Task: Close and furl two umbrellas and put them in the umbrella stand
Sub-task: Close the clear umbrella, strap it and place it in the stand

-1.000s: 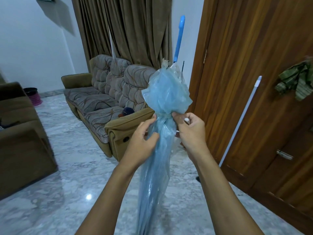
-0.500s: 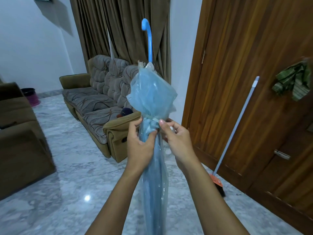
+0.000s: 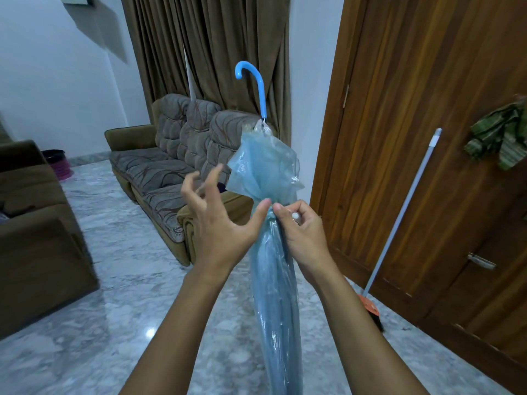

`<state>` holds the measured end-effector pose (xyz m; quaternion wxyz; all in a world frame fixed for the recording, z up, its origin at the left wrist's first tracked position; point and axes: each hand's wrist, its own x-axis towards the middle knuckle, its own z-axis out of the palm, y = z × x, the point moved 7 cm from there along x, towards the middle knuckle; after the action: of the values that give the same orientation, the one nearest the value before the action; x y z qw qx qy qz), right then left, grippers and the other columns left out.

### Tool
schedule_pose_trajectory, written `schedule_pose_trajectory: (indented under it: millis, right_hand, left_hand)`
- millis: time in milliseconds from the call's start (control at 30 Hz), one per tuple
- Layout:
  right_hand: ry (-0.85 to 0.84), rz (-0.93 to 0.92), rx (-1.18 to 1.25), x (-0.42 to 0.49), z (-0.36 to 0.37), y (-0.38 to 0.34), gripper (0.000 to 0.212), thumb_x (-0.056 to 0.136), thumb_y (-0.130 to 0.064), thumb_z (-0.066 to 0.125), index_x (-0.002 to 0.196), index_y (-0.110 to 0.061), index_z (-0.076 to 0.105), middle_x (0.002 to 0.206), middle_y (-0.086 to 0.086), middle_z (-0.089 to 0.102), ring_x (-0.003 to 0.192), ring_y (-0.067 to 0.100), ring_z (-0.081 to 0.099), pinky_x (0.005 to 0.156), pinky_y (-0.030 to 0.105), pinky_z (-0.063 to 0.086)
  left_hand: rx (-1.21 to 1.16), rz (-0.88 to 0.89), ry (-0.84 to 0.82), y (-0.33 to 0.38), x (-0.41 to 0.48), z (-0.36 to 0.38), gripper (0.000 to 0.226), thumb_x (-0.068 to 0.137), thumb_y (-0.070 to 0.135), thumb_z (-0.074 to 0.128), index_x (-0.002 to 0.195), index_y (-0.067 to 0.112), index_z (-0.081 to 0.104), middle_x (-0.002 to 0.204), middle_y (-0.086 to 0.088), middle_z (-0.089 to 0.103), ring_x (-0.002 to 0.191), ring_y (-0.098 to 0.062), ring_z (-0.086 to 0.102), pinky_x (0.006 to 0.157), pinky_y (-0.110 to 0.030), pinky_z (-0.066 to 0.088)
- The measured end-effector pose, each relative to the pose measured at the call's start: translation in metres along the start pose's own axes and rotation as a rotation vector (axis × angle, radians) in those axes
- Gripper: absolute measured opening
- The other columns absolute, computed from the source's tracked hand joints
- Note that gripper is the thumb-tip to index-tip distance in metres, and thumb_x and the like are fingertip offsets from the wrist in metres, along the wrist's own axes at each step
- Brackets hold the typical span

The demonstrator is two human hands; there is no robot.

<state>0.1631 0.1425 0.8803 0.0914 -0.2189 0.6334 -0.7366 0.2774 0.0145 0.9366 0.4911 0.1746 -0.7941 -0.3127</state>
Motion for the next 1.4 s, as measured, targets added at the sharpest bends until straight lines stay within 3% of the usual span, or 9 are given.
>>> schedule_pose_trajectory:
  millis: [133, 333, 467, 700, 833, 933, 1200, 1333, 1400]
  right_hand:
    - [-0.026, -0.076, -0.095, -0.002, 0.013, -0.004, 0.031, 0.095, -0.017, 0.063, 0.067, -0.025, 0.052, 0.073, 0.009, 0.058, 0.072, 0.012, 0.055, 0.068, 0.034, 0.046]
    - [-0.047, -0.074, -0.109, -0.007, 0.02, 0.001, 0.026, 0.093, -0.029, 0.07, 0.071, -0.023, 0.056, 0.077, 0.01, 0.067, 0.074, 0.014, 0.063, 0.068, 0.036, 0.051]
    - [-0.059, -0.06, -0.09, -0.009, 0.019, -0.001, 0.032, 0.091, -0.034, 0.071, 0.078, -0.009, 0.055, 0.081, 0.014, 0.067, 0.077, 0.017, 0.063, 0.074, 0.043, 0.054]
    - [-0.063, -0.008, -0.054, -0.013, 0.012, 0.002, 0.031, 0.089, -0.039, 0.072, 0.074, -0.018, 0.055, 0.091, 0.022, 0.068, 0.087, 0.026, 0.067, 0.086, 0.052, 0.055]
    - [-0.084, -0.004, -0.044, -0.014, 0.012, -0.002, 0.03, 0.09, -0.038, 0.072, 0.075, -0.017, 0.055, 0.101, 0.02, 0.07, 0.102, 0.036, 0.068, 0.091, 0.054, 0.055]
    - [-0.109, 0.009, -0.036, -0.011, 0.012, -0.004, 0.03, 0.09, -0.036, 0.071, 0.073, -0.02, 0.054, 0.098, 0.015, 0.071, 0.096, 0.03, 0.071, 0.085, 0.047, 0.057]
    - [-0.011, 0.132, 0.037, -0.01, -0.015, 0.015, 0.03, 0.091, -0.034, 0.071, 0.072, -0.02, 0.052, 0.076, 0.002, 0.07, 0.07, 0.016, 0.068, 0.066, 0.034, 0.053]
    - [-0.041, 0.136, 0.054, -0.01, -0.011, 0.015, 0.028, 0.09, -0.033, 0.072, 0.076, -0.018, 0.053, 0.082, 0.005, 0.071, 0.076, 0.018, 0.069, 0.068, 0.033, 0.054]
    - [-0.072, 0.137, 0.071, -0.012, -0.003, 0.015, 0.03, 0.09, -0.031, 0.072, 0.072, -0.019, 0.052, 0.081, 0.005, 0.07, 0.075, 0.017, 0.068, 0.068, 0.033, 0.053]
  left_hand:
    - [0.176, 0.246, -0.077, 0.028, 0.024, 0.01, 0.082, 0.069, 0.065, 0.072, 0.139, 0.03, 0.047, 0.15, -0.013, 0.02, 0.141, -0.031, 0.022, 0.108, -0.05, 0.04]
    - [0.278, 0.266, -0.321, 0.028, 0.053, 0.028, 0.041, 0.08, 0.043, 0.075, 0.11, 0.015, 0.071, 0.138, -0.01, 0.04, 0.127, -0.028, 0.039, 0.089, -0.046, 0.052]
    - [0.223, 0.35, -0.258, 0.034, 0.056, 0.027, 0.026, 0.087, 0.032, 0.071, 0.096, 0.009, 0.073, 0.122, -0.008, 0.052, 0.11, -0.025, 0.049, 0.076, -0.044, 0.054]
    - [0.0, 0.236, -0.081, 0.029, 0.067, 0.024, 0.018, 0.089, 0.023, 0.067, 0.088, 0.005, 0.069, 0.1, -0.009, 0.054, 0.092, -0.025, 0.056, 0.079, -0.039, 0.049]
    - [-0.043, 0.171, -0.024, 0.026, 0.072, 0.02, 0.016, 0.09, 0.021, 0.066, 0.09, 0.005, 0.069, 0.095, 0.0, 0.049, 0.087, -0.011, 0.05, 0.077, -0.014, 0.042]
    - [-0.015, 0.144, -0.009, 0.024, 0.079, 0.022, 0.021, 0.089, 0.028, 0.066, 0.09, 0.008, 0.07, 0.095, 0.001, 0.049, 0.091, -0.016, 0.054, 0.08, -0.028, 0.048]
    - [-0.039, 0.17, -0.674, 0.029, 0.072, 0.033, 0.058, 0.076, 0.047, 0.077, 0.13, 0.036, 0.057, 0.129, 0.011, 0.042, 0.118, 0.003, 0.042, 0.087, -0.003, 0.031]
    - [0.02, 0.263, -0.503, 0.029, 0.076, 0.037, 0.028, 0.083, 0.032, 0.074, 0.108, 0.019, 0.074, 0.117, 0.0, 0.057, 0.104, -0.004, 0.051, 0.081, -0.001, 0.035]
    - [0.012, 0.258, -0.394, 0.028, 0.082, 0.039, 0.021, 0.085, 0.031, 0.073, 0.097, 0.015, 0.077, 0.101, -0.001, 0.059, 0.094, -0.012, 0.056, 0.081, -0.023, 0.047]
